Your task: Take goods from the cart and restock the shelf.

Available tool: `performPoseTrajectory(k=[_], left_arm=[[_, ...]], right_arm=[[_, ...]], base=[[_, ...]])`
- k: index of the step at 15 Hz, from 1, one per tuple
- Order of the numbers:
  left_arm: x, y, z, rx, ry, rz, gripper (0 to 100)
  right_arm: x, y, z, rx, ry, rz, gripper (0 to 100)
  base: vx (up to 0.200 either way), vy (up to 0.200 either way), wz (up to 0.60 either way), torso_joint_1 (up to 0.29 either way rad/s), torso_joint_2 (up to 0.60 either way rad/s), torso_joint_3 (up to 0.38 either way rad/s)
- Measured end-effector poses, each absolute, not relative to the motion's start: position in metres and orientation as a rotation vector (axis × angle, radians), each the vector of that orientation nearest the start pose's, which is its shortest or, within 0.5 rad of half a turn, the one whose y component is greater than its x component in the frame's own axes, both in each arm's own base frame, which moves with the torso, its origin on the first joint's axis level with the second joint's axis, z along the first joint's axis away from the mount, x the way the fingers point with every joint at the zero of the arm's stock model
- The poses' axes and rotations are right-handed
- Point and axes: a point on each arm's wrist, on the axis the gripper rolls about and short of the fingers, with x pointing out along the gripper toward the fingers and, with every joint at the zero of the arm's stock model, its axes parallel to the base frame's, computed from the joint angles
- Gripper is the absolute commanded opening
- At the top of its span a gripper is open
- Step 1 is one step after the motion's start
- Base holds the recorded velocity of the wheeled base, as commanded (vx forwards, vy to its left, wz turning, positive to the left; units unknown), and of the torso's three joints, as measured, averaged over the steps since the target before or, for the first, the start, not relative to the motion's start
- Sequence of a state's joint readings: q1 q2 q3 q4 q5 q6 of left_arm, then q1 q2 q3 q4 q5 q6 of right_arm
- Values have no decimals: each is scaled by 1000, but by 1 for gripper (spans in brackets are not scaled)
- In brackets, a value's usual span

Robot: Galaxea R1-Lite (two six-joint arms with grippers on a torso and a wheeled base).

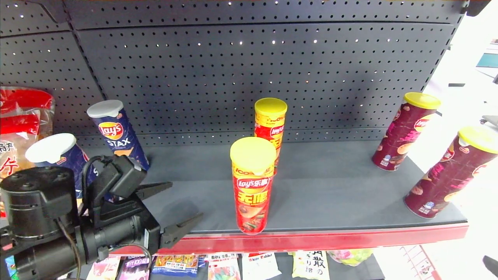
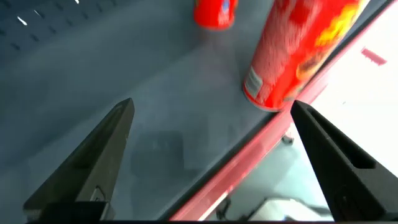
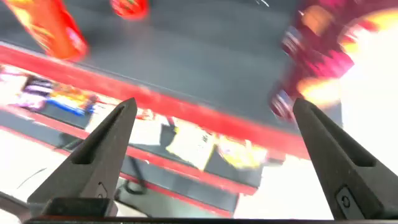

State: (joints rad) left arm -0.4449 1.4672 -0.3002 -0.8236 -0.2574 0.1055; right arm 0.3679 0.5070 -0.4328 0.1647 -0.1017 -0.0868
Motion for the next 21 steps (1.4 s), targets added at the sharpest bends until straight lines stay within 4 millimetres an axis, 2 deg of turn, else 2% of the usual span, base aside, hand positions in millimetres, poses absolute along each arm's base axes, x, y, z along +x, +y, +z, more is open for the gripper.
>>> performPoseTrajectory(k=[2,5,14,21], left_arm=[[185,-100,124,158,364,-677,100],[199,-114,118,186,407,-644,100],[227,-150,104,226,457,-664,100],[236,-159,96,238,482,-659,100]], right_arm=[[1,-2,183,-126,163,233,100],[-7,-5,181,-107,124,199,100],[-12,-6,174,-72,114,183,100],[-12,-6,173,-71,114,176,100]], base=[[0,0,0,0,0,0],[0,0,0,0,0,0],[0,0,0,0,0,0],[0,0,0,0,0,0]])
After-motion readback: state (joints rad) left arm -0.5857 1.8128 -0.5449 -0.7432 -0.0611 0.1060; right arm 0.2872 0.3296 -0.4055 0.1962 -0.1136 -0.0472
